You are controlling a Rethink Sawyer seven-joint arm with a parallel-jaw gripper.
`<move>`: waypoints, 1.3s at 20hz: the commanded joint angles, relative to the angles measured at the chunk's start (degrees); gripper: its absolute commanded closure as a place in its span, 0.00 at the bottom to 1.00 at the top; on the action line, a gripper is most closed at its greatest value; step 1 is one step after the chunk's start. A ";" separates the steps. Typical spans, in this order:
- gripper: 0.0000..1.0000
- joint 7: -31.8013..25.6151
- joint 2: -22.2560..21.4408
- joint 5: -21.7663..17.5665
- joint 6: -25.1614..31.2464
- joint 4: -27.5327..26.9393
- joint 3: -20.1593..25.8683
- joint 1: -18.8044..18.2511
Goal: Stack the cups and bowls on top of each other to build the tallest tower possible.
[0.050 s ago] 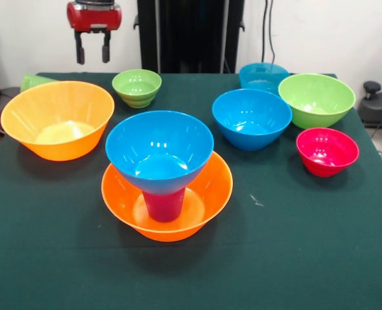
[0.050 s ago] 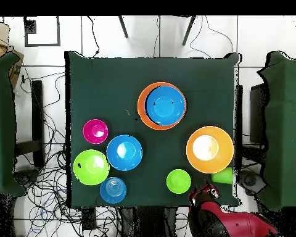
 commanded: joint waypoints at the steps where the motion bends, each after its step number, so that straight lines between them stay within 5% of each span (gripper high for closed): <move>1: 0.00 7.80 3.51 1.53 3.34 0.90 4.55 1.97; 14: 0.00 7.57 9.84 0.85 2.56 -2.70 5.30 1.23; 26: 0.00 5.72 13.24 1.09 5.00 -1.76 12.92 -4.90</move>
